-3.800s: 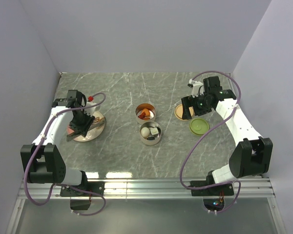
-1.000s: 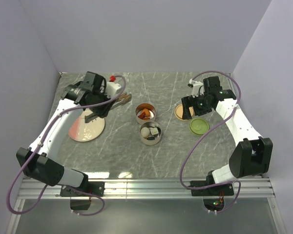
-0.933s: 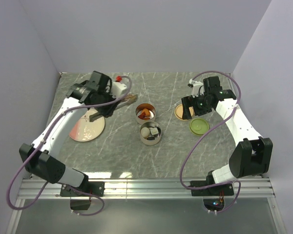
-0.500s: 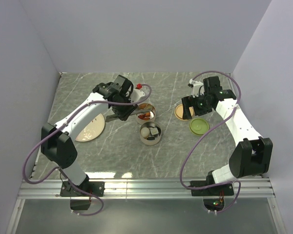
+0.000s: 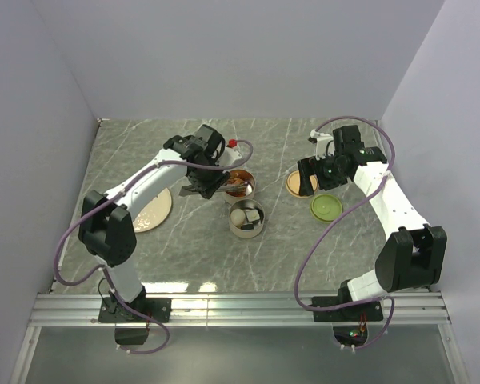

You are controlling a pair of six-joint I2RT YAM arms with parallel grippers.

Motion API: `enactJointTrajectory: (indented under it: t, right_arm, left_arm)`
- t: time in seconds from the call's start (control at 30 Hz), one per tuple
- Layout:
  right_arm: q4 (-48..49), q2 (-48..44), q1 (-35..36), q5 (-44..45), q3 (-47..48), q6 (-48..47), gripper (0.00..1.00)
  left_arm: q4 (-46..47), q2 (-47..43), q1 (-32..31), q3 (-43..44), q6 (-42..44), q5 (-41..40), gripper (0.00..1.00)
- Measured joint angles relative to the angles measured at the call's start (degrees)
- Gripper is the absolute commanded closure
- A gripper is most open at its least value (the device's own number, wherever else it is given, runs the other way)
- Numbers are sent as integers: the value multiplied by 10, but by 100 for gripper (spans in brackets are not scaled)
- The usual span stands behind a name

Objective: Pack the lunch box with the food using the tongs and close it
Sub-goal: Place the food into the lunch box, then put down the clamp

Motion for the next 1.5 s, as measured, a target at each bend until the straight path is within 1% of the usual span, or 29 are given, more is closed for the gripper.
enactJointTrajectory:
  t: [0.07, 0.13, 0.33, 0.5, 0.6, 0.73, 0.83, 1.03, 1.1, 1.27, 1.5]
  right_arm:
    - [0, 0, 0, 0, 0, 0, 0]
    - [0, 0, 0, 0, 0, 0, 0]
    - [0, 0, 0, 0, 0, 0, 0]
    - [0, 0, 0, 0, 0, 0, 0]
    - [0, 0, 0, 1, 0, 0, 0]
    - [0, 0, 0, 0, 0, 0, 0]
    - [0, 0, 0, 0, 0, -1, 0]
    - [0, 0, 0, 0, 0, -1, 0]
    - [0, 0, 0, -1, 0, -1, 0]
    - [0, 0, 0, -3, 0, -1, 0]
    - [0, 0, 0, -7, 0, -1, 0]
  left_arm:
    - [0, 0, 0, 0, 0, -4, 45]
    - [-2, 0, 0, 3, -1, -6, 44]
    - [-12, -4, 0, 39, -10, -5, 46]
    - [-13, -52, 15, 43, -18, 1, 48]
    - [-8, -106, 63, 20, -23, 20, 49]
    - [5, -187, 187, -39, -26, 29, 50]
    - [7, -230, 249, -86, -24, 30, 50]
    - [16, -305, 382, -214, -5, 40, 50]
    - [16, -318, 415, -252, 5, 40, 50]
    - [34, -329, 453, -330, 27, 40, 47]
    - [79, -301, 456, -372, 43, 43, 45]
